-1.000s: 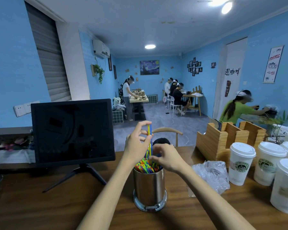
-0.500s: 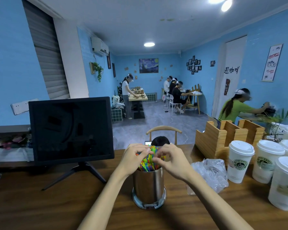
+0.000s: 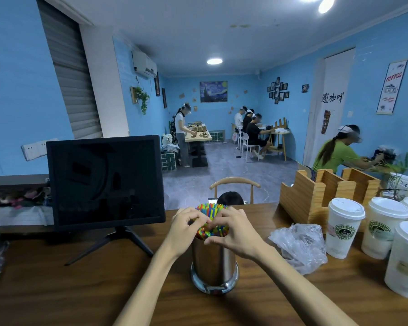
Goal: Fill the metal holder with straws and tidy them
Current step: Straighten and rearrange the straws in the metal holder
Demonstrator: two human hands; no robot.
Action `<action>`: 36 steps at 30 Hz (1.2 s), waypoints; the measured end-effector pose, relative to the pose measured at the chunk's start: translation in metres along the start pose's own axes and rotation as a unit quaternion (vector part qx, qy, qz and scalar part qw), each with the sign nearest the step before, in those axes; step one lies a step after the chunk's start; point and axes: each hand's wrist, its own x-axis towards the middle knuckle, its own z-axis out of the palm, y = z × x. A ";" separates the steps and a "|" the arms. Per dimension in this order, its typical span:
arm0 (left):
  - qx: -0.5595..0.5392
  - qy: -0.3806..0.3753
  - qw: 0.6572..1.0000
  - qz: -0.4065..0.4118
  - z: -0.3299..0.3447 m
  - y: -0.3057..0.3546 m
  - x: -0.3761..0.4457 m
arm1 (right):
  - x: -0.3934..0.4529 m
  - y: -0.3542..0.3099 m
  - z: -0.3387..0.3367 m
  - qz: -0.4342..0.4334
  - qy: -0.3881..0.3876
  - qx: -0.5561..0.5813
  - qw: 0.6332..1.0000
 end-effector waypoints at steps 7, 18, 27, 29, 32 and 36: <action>0.024 -0.008 1.000 0.015 -0.008 0.003 -0.013 | -0.001 0.002 0.003 0.011 0.033 0.044 0.998; -0.021 -0.014 1.000 -0.016 -0.015 0.007 -0.015 | 0.005 -0.011 -0.016 0.002 0.069 0.079 0.994; -0.009 0.023 1.000 0.015 -0.008 0.022 -0.002 | 0.053 -0.027 -0.074 0.033 0.279 0.221 0.934; -0.062 0.042 0.997 0.006 -0.007 0.029 0.002 | 0.060 -0.029 -0.084 0.048 0.328 0.258 0.908; -0.163 0.109 0.980 -0.019 -0.012 0.037 0.008 | 0.060 -0.030 -0.091 0.068 0.352 0.315 0.879; -0.367 0.271 0.883 -0.110 -0.030 0.036 0.018 | 0.045 -0.008 -0.082 0.114 0.218 0.377 0.893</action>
